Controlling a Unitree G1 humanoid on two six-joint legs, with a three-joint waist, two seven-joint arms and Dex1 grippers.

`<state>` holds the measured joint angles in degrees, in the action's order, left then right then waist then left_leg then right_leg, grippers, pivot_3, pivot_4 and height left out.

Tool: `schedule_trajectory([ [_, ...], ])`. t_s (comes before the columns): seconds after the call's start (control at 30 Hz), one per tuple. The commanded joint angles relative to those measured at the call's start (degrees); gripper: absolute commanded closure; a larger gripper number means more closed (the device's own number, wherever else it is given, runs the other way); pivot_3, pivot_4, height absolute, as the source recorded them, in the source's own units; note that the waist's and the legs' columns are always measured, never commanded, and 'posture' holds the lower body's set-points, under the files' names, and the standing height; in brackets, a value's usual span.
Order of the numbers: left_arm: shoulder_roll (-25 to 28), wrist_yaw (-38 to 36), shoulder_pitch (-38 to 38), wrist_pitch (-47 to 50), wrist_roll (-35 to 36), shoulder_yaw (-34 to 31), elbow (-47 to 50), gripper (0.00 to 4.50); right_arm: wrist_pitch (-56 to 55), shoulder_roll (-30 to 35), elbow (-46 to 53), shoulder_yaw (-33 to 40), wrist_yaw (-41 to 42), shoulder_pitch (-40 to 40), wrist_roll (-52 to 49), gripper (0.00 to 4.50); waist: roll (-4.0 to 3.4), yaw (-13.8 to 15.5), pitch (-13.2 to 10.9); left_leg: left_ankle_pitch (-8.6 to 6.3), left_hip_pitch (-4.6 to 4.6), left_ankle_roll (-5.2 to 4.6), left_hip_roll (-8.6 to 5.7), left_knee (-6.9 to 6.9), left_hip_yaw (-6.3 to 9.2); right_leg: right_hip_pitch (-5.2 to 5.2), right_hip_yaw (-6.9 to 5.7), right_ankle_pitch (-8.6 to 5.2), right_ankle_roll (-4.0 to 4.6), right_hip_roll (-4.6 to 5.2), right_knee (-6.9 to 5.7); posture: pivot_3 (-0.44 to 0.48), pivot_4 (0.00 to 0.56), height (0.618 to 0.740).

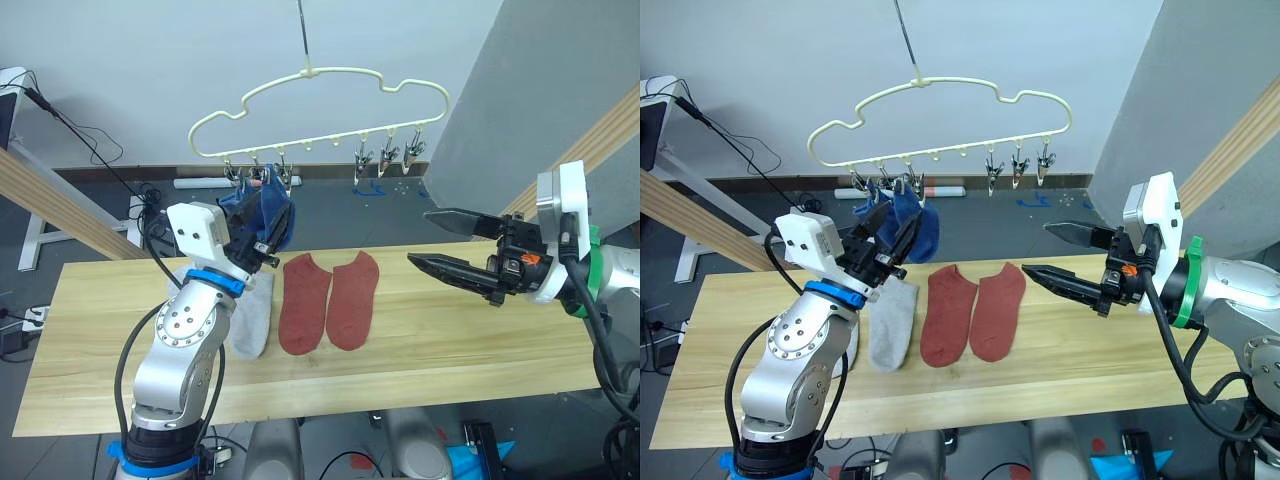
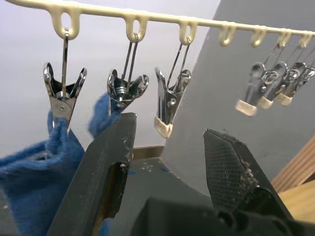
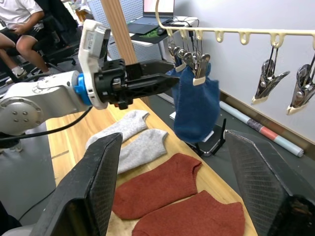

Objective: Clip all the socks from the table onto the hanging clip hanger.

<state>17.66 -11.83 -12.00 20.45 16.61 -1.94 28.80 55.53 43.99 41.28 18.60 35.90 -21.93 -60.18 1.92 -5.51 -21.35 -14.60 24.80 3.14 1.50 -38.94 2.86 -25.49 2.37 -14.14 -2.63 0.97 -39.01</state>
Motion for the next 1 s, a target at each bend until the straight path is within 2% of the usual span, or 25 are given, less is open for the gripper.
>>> schedule_trajectory([
  [0.03, -0.68, 0.24, -2.1, 0.67, -0.8, 0.85, 0.69, 2.0, -1.89, 0.2, 2.9, 0.04, -1.93, 1.06, -2.03, 1.07, 0.0, -0.03, 0.0, 0.0, 0.0, 0.0, 0.0, 0.0, 0.0, 0.0, -0.01, 0.0, 0.0, 0.0, 0.0, -0.259, 0.332, 0.74],
  [0.47, -2.49, 1.34, -8.03, 6.27, -1.86, 0.96, -1.76, 2.0, -3.97, 0.05, 3.86, -2.57, -6.77, 2.89, -3.93, 1.07, 0.0, -0.76, -0.01, 0.02, -0.01, -0.04, 0.0, 0.0, 0.01, 0.02, -0.01, 0.02, 0.0, -0.01, -0.01, -0.28, 0.357, 0.74],
  [1.0, -3.44, 4.13, -13.28, 8.13, -2.14, -2.49, -4.67, 2.0, -5.4, 0.65, 5.23, -4.29, -10.64, 5.41, -5.46, 1.07, 0.0, -1.05, -0.01, 0.04, -0.02, -0.07, 0.0, 0.0, 0.01, 0.03, 0.01, 0.02, -0.01, -0.01, -0.01, -0.292, 0.374, 0.74],
])
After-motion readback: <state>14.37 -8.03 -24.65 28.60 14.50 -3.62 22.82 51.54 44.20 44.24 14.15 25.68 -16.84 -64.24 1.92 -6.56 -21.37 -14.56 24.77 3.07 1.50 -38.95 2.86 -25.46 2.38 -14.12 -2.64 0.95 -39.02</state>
